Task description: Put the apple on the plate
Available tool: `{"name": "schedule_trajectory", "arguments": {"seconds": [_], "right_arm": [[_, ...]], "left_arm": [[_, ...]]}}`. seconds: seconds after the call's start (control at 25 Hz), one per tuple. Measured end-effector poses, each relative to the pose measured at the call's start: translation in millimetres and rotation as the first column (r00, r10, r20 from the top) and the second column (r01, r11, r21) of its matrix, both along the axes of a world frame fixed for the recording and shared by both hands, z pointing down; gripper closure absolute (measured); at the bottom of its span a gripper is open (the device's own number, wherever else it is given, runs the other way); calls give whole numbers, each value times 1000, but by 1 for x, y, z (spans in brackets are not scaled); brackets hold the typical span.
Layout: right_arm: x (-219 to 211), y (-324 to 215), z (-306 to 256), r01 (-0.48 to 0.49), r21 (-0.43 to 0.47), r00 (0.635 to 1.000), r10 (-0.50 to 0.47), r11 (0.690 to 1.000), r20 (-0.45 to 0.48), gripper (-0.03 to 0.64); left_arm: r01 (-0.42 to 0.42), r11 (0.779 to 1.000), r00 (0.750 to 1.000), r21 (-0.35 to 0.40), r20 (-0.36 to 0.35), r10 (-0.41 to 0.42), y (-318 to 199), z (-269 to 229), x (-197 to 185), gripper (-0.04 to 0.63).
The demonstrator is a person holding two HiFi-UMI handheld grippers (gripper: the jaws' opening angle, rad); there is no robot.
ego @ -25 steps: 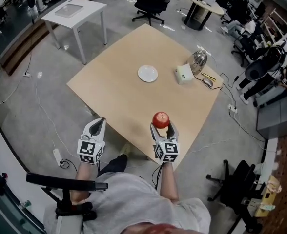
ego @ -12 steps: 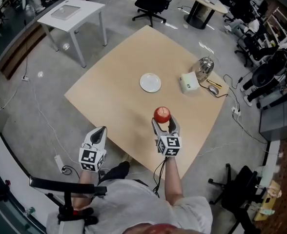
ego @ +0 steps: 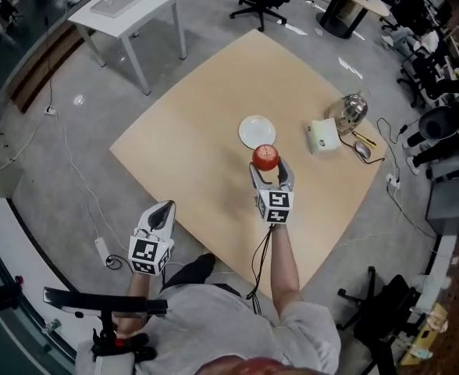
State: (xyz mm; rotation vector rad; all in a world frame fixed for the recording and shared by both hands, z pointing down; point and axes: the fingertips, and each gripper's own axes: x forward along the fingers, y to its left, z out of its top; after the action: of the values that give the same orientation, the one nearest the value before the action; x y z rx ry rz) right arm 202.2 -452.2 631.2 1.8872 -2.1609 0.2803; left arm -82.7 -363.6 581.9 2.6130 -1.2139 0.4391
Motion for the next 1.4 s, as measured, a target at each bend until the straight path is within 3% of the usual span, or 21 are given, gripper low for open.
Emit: {"name": "schedule_trajectory", "arguments": {"seconds": [0.28, 0.72, 1.4], "right_arm": [[3, -59, 38, 26, -59, 997, -30, 998, -74, 253], [21, -120, 105, 3, -180, 996, -20, 984, -92, 253], [41, -140, 148, -61, -246, 998, 65, 967, 8, 247]], "left_arm": [[41, 999, 999, -32, 17, -41, -21, 9, -8, 575], [103, 992, 994, -71, 50, -100, -43, 23, -29, 575], [132, 986, 989, -106, 80, -124, -49, 35, -37, 575]]}}
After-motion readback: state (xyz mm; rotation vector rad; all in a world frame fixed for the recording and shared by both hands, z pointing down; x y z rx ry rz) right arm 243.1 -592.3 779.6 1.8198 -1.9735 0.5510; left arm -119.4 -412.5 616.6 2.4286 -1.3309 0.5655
